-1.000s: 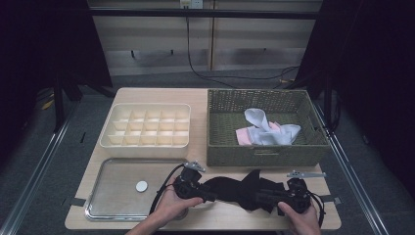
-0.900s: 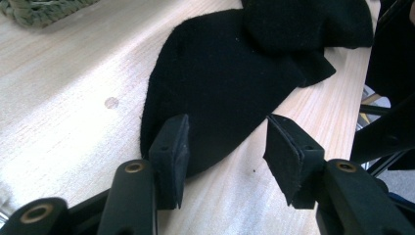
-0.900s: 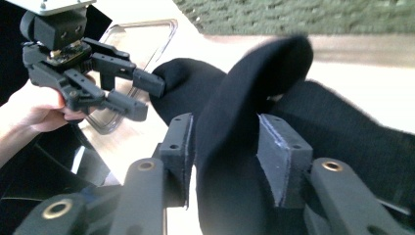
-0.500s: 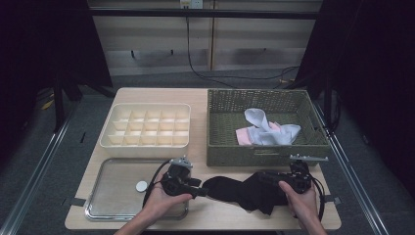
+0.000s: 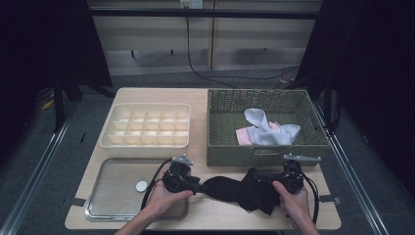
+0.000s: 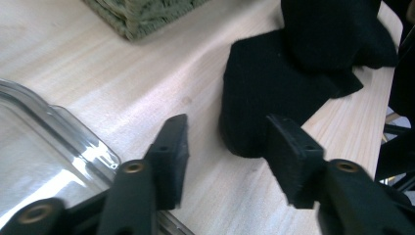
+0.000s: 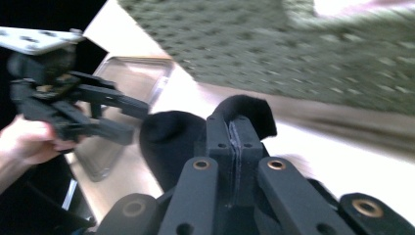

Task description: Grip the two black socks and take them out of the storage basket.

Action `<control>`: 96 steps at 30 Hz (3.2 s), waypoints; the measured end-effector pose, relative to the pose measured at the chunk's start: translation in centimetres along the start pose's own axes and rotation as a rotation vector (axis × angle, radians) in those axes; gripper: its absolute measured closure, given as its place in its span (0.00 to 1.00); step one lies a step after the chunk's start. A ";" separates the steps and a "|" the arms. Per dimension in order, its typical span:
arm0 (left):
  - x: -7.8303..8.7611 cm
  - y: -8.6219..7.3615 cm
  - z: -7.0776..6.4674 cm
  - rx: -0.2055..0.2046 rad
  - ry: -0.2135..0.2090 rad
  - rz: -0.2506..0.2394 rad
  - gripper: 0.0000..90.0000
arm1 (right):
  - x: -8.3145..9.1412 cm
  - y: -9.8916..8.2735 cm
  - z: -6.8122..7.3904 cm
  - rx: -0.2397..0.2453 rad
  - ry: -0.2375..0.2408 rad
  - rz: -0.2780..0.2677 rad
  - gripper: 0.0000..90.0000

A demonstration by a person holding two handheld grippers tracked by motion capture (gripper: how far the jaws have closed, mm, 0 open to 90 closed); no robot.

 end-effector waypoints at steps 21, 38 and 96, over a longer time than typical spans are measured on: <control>0.7 -0.7 -0.9 0.009 -0.067 -0.006 0.89 | -3.4 0.7 5.9 0.156 0.120 0.009 0.98; 2.8 -0.6 0.0 0.042 -0.055 -0.087 0.75 | -6.3 -2.0 5.8 0.138 0.161 0.158 0.78; 0.0 -0.7 -1.7 0.021 -0.092 0.012 0.75 | -1.1 -3.1 1.7 0.114 0.058 0.149 0.81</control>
Point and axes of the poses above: each handheld gripper's, and its own axes: x roughly backward along the jaws, y roughly out of its top, z roughly to its left, the point moved 1 cm from there along -x, roughly forward along the jaws, and after that the axes turned 9 degrees about -x, right-handed, at the moved point
